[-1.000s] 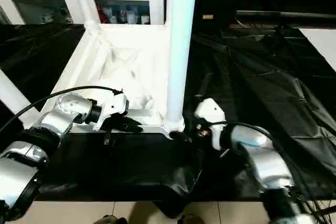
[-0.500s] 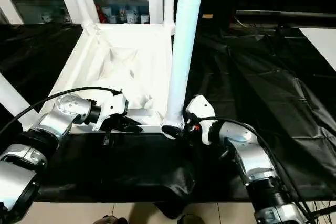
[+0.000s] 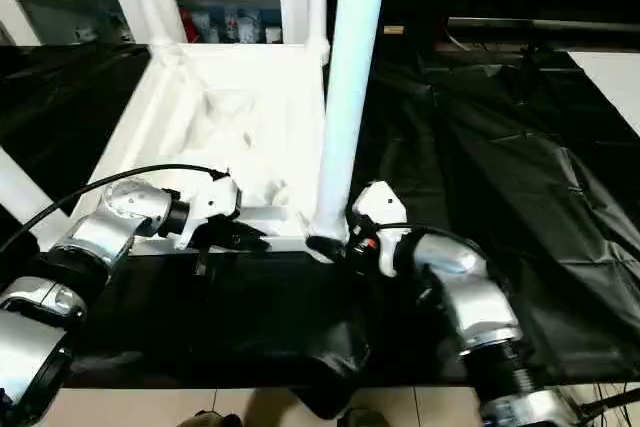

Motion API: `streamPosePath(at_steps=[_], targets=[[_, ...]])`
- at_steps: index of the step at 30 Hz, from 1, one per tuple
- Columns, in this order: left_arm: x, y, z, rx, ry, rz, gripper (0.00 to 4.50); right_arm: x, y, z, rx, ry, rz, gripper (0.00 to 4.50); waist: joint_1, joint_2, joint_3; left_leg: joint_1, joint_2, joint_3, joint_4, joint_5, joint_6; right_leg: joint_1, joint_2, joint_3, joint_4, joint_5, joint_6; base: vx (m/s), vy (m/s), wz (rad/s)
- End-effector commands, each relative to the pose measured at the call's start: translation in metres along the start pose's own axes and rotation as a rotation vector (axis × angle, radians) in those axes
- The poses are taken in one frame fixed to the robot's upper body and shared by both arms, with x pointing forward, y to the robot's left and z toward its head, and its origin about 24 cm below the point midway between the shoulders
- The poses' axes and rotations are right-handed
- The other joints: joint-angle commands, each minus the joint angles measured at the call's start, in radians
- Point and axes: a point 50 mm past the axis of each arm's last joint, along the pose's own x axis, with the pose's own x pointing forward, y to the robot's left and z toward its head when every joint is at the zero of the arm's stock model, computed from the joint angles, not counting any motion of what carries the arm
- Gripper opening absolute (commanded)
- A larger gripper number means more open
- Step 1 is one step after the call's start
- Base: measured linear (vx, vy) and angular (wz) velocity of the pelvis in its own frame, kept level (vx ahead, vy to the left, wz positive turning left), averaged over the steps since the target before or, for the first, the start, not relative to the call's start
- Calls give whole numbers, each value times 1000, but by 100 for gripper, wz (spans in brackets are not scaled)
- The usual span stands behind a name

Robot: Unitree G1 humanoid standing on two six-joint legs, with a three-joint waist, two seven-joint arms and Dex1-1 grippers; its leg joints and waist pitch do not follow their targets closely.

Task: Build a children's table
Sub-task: Rotate leg to tighten

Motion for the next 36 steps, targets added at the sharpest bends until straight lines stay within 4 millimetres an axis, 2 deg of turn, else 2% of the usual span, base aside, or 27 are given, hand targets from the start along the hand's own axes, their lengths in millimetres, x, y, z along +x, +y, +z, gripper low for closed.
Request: streamPosePath(at_steps=[1, 3, 4, 5, 6, 8, 9, 10, 12, 13, 14, 17, 19, 21, 22, 23, 25, 26, 27, 28, 29, 30, 31, 32, 33, 35, 36], targets=[[13, -10, -18, -103, 13, 46, 0, -2, -9, -8, 48, 10, -144, 274, -5, -19, -44, 16, 32, -22, -85, -354, 10, 24, -54, 28, -99, -477, -181, 0, 0, 0], [26, -7, -12, -135, -3, 108, 0, 6, -7, -16, 94, 17, -275, 273, -9, -18, -42, 20, 32, -22, -87, -362, 8, 20, -53, 30, -104, -492, -170, 0, 0, 0], [31, -6, -9, -145, -10, 129, 0, 9, -6, -18, 107, 20, -319, 273, -13, -17, -38, 23, 31, -22, -89, -384, 0, 12, -51, 30, -108, -515, -165, 0, 0, 0], [40, -6, -4, -151, 0, 148, 0, 14, -4, -23, 118, 45, -404, 273, -16, -21, -37, 21, 29, -26, -92, -395, -7, 16, -52, 28, -110, -552, -146, 0, 0, 0], [45, -6, -2, -148, 12, 173, 0, 16, -4, -24, 119, 60, -447, 273, -15, -21, -36, 23, 29, -27, -93, -400, -9, 14, -52, 28, -112, -565, -139, 0, 0, 0], [53, -5, 2, -154, 26, 202, 0, 21, -2, -24, 115, 81, -509, 273, -16, -21, -35, 36, 27, -27, -91, -432, -8, 3, -52, 30, -123, -614, -117, 0, 0, 0], [55, -5, 4, -157, 29, 210, 0, 23, -2, -24, 116, 87, -525, 273, -17, -21, -34, 38, 26, -28, -92, -438, -5, 3, -52, 28, -127, -625, -111, 0, 0, 0], [60, -6, 6, -164, 31, 220, 0, 26, 1, -22, 117, 86, -534, 273, -17, -20, -36, 35, 25, -30, -99, -427, 2, 13, -53, 25, -129, -615, -104, 0, 0, 0], [67, -8, 9, -168, 39, 236, 0, 34, 6, -19, 120, 73, -527, 273, -15, -22, -38, 31, 29, -29, -105, -396, 12, 15, -52, 29, -126, -547, -112, 0, 0, 0], [70, -9, 9, -167, 49, 242, 0, 39, 12, -17, 114, 62, -490, 273, -13, -17, -40, 32, 27, -27, -103, -387, 18, 15, -52, 30, -124, -511, -124, 0, 0, 0], [71, -9, 9, -162, 54, 243, 0, 40, 15, -16, 107, 54, -463, 273, -15, -20, -39, 28, 27, -27, -105, -386, 26, 19, -53, 29, -124, -500, -130, 0, 0, 0], [71, -10, 9, -145, 67, 231, 0, 40, 18, -11, 110, -2, -419, 273, -15, -17, -42, 22, 28, -28, -107, -383, 35, 24, -56, 28, -122, -480, -134, 0, 0, 0], [68, -10, 9, -127, 64, 216, 0, 36, 17, 0, 133, -83, -367, 328, -14, -17, -41, 24, 29, -27, -107, -394, 41, 23, -57, 29, -124, -485, -134, 0, 0, 0], [65, -11, 10, -111, 53, 193, 0, 29, 13, 6, 109, -103, -321, 342, -11, -20, -44, 23, 31, -27, -106, -385, 48, 27, -57, 29, -123, -472, -138, 0, 0, 0], [58, -12, 12, -75, 29, 145, 0, 19, 5, 11, 66, -93, -267, 351, -9, -20, -45, 16, 31, -28, -106, -360, 58, 35, -58, 28, -118, -443, -143, 0, 0, 0], [57, -12, 12, -63, 21, 129, 0, 16, 3, 12, 59, -89, -255, 362, -11, -22, -49, 5, 31, -29, -106, -321, 72, 43, -59, 27, -110, -393, -150, 0, 0, 0], [53, -13, 12, -49, 15, 107, 0, 10, 0, 13, 40, -68, -211, 375, -12, -21, -49, 9, 30, -23, -101, -296, 82, 37, -57, 27, -109, -350, -170, 0, 0, 0], [52, -13, 12, -42, 15, 102, 0, 8, -1, 13, 32, -62, -196, 385, -11, -22, -50, 9, 31, -23, -100, -287, 83, 42, -58, 27, -107, -339, -178, 0, 0, 0], [46, -15, 12, -29, 11, 68, 0, -1, -4, 14, -3, -35, -119, 391, -9, -24, -54, 5, 30, -21, -95, -244, 99, 48, -58, 26, -99, -280, -198, 0, 0, 0], [42, -17, 12, -3, -5, 27, 0, -9, -6, 14, -35, -8, -57, 391, -8, -25, -54, 4, 31, -21, -92, -231, 107, 50, -59, 27, -95, -255, -207, 0, 0, 0], [38, -20, 12, 3, -18, -16, 0, -15, -7, 13, -68, 17, -4, 391, -8, -22, -55, 4, 32, -18, -88, -200, 126, 50, -57, 27, -89, -192, -227, 0, 0, 0], [38, -20, 12, 3, -18, -16, 0, -15, -7, 13, -68, 17, -4, 391, -6, -21, -57, 7, 34, -18, -86, -188, 133, 51, -57, 27, -86, -160, -241, 53, -9, 1], [32, -24, 13, 20, -32, -67, 0, -23, -7, 11, -105, 49, 64, 391, -8, -24, -61, 5, 31, -15, -80, -147, 151, 54, -56, 26, -76, -84, -266, 50, -9, 1], [31, -25, 13, 32, -38, -86, 0, -25, -7, 11, -112, 56, 85, 391, -7, -23, -63, 3, 32, -16, -79, -127, 159, 58, -57, 25, -71, -48, -278, 50, -9, 1], [28, -27, 14, 43, -46, -113, 0, -28, -7, 11, -119, 67, 117, 391, -1, -21, -68, 8, 33, -11, -70, -75, 190, 56, -55, 26, -59, 59, -306, 0, 0, 0], [25, -30, 14, 43, -60, -143, 0, -31, -7, 11, -129, 80, 160, 391, 7, -21, -69, 4, 37, -10, -65, -17, 217, 58, -53, 21, -47, 142, -324, 0, 0, 0], [24, -31, 15, 45, -70, -154, 0, -31, -7, 11, -137, 88, 167, 391, 8, -21, -67, 3, 38, -10, -65, -13, 220, 57, -52, 19, -46, 141, -327, 0, 0, 0]])
